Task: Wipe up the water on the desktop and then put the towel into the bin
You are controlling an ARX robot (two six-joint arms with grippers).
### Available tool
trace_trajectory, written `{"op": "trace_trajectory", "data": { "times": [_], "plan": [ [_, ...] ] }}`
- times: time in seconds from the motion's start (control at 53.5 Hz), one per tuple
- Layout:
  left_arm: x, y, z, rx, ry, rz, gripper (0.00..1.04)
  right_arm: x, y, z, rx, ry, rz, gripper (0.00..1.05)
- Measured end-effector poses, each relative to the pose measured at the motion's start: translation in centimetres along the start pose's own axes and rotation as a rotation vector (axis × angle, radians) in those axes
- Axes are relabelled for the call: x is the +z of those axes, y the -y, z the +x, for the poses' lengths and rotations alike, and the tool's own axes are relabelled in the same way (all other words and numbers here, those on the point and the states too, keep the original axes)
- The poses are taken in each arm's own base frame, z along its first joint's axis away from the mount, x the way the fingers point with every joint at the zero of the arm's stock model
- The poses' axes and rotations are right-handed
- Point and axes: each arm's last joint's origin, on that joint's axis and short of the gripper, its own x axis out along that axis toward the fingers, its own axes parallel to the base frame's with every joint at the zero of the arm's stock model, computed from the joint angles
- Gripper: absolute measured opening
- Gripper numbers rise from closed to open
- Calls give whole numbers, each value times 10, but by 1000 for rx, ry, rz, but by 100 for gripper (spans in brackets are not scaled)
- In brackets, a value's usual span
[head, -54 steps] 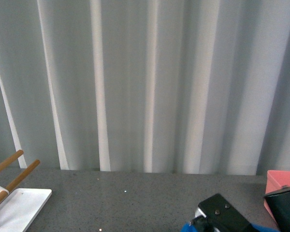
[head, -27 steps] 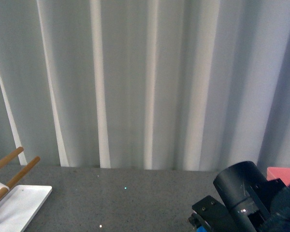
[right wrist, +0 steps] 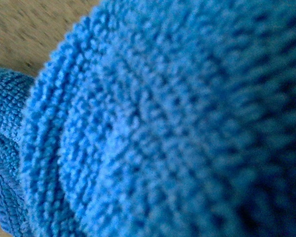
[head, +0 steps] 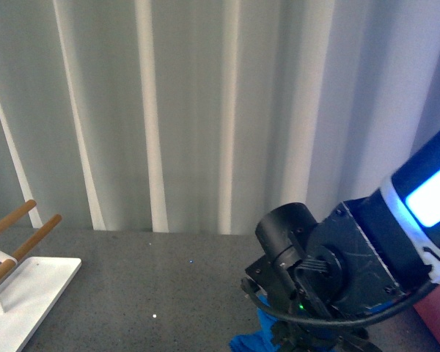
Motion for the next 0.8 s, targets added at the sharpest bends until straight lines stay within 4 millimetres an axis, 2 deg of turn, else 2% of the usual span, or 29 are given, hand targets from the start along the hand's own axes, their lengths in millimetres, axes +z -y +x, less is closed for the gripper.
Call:
{"op": "trace_trajectory", "data": {
  "times": [0.318,0.504,0.579,0.691,0.803],
  "plan": [
    [0,0,0,0,0,0,98,12,-48,-9,144,80,-35,8],
    [0,0,0,0,0,0,98,5,-67,-23,256,115,-20,8],
    [0,0,0,0,0,0,98,-7,-74,-32,335,121,15,8],
    [0,0,0,0,0,0,98,-25,-72,-47,398,129,74,8],
    [0,0,0,0,0,0,98,-37,-59,-60,422,136,133,7]
  ]
}}
